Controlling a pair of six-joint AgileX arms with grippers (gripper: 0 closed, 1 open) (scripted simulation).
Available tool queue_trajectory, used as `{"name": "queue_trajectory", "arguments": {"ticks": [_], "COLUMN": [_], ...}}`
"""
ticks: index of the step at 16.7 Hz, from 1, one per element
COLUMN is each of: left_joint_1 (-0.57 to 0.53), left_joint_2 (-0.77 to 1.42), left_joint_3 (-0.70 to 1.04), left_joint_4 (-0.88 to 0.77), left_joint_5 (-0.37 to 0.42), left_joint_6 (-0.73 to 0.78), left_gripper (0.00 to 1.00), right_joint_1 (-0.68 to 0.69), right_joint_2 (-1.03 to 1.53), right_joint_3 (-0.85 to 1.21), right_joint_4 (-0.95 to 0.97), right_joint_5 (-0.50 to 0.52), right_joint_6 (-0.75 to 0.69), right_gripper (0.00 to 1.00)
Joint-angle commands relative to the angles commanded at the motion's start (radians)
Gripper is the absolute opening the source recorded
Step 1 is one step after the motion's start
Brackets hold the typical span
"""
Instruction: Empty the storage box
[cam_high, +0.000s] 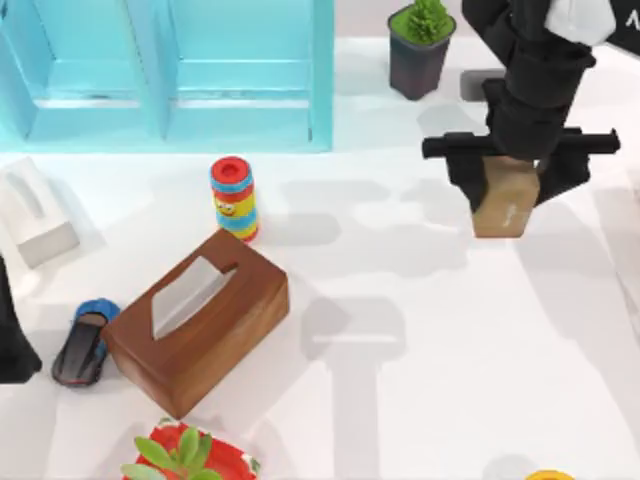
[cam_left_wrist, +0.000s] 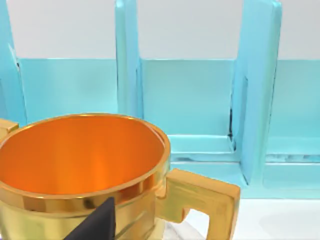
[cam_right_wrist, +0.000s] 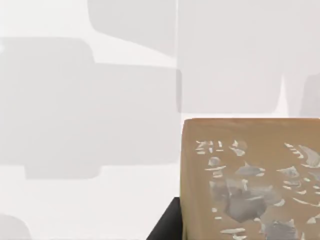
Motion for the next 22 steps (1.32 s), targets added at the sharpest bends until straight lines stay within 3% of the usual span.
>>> {"name": "queue_trajectory", "arguments": {"ticks": [11,22], "left_joint_1": [0.000,0.000], "left_joint_2": [0.000,0.000], "left_joint_3": [0.000,0.000], "left_joint_4": [0.000,0.000], "left_joint_5": [0.000,0.000], "left_joint_6": [0.000,0.000], "left_gripper": [1.00,1.00], "right_joint_1": [0.004,0.004], "right_joint_2": [0.036,0.036], "right_joint_3": [-0.119,-0.119], "right_joint_4": [0.159,0.159], "right_joint_5": [0.003,0.003], "right_joint_6": [0.001,0.001], "right_gripper": [0.00,0.83]}}
